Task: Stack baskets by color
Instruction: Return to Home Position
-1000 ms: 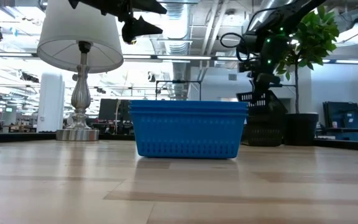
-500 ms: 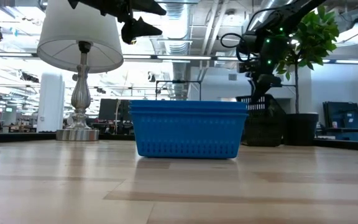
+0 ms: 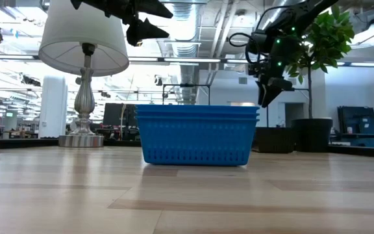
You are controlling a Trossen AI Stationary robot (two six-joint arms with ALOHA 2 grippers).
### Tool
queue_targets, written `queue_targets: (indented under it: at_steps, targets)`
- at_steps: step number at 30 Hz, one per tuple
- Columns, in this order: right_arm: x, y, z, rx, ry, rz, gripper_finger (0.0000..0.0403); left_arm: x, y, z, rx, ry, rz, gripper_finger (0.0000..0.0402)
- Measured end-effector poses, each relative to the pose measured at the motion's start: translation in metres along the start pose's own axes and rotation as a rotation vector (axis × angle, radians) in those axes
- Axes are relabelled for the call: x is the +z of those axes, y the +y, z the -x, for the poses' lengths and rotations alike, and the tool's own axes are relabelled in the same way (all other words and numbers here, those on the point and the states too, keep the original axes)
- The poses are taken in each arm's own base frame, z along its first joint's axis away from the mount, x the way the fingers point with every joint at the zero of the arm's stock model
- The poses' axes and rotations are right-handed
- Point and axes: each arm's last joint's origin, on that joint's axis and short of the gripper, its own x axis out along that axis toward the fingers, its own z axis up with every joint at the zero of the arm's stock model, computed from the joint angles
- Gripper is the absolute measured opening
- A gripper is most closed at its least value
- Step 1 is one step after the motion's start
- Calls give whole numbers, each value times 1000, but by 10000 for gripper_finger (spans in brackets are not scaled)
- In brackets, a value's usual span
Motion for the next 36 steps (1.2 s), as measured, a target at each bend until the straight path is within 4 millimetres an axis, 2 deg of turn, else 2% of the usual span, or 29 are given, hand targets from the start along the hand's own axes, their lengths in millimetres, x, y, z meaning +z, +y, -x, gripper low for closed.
queue_targets:
  at_steps: [5, 9, 14, 19, 23, 27, 32, 36]
  targets:
    - [16, 14, 10, 8, -43, -13, 218, -2, 0, 0, 2, 18, -34, 297]
    - [34, 39, 27, 64, -74, -104, 220, -8, 1, 0, 10, 81, -70, 297]
    - [51, 74, 51, 242, -142, -259, 211, -10, 2, 1, 11, 106, -106, 297]
    - [60, 105, 84, 413, -189, -390, 196, -10, 1, 1, 9, 102, -120, 297]
    - [55, 132, 109, 451, -268, -387, 181, -10, 1, 0, 0, 101, -115, 297]
    - [41, 155, 125, 476, -387, -434, 162, -6, 0, 3, -15, 73, -107, 297]
    - [26, 173, 134, 515, -625, -534, 138, 7, -5, 17, -37, -39, -118, 297]
    - [22, 178, 136, 494, -837, -595, 123, 14, -7, 30, -37, -99, -135, 297]
